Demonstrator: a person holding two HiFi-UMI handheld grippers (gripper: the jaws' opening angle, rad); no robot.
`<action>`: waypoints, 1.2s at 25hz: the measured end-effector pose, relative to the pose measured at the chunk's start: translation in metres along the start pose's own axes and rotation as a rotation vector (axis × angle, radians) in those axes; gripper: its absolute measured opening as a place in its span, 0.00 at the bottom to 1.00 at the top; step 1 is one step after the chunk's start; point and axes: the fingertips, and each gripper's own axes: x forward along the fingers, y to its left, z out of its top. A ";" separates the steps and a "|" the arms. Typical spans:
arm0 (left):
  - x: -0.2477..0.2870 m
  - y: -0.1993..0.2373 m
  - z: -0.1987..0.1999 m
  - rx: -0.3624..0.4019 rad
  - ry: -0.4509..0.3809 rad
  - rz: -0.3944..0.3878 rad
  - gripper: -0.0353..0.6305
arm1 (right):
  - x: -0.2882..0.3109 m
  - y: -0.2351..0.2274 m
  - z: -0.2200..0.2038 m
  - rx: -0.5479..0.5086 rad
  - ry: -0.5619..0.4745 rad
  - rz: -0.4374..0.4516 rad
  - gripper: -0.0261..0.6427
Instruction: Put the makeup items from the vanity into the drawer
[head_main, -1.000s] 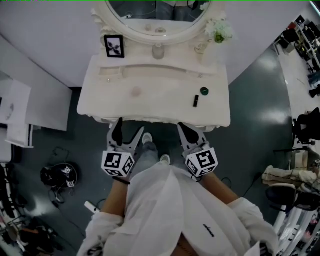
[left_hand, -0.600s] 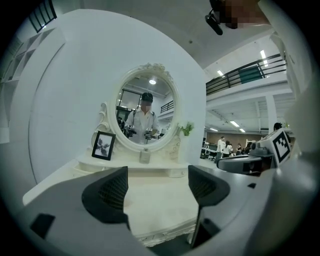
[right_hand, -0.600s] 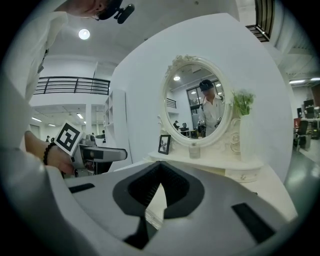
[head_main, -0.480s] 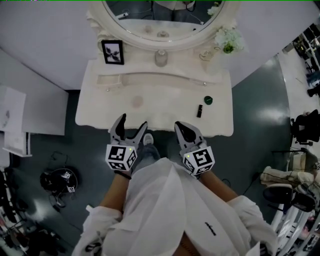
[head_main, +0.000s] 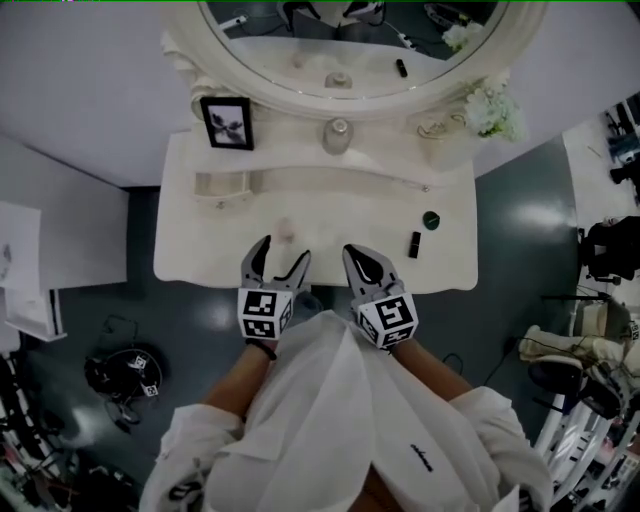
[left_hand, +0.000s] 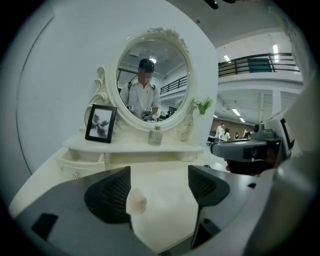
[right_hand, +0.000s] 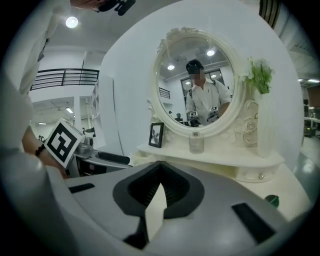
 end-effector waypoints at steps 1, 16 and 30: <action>0.006 0.004 -0.002 -0.002 0.012 -0.005 0.60 | 0.009 0.000 -0.002 0.005 0.013 -0.001 0.07; 0.069 0.043 -0.031 0.005 0.142 -0.008 0.60 | 0.101 -0.008 -0.056 0.054 0.212 0.007 0.07; 0.111 0.052 -0.083 0.030 0.286 0.088 0.59 | 0.141 -0.024 -0.115 0.147 0.352 0.055 0.07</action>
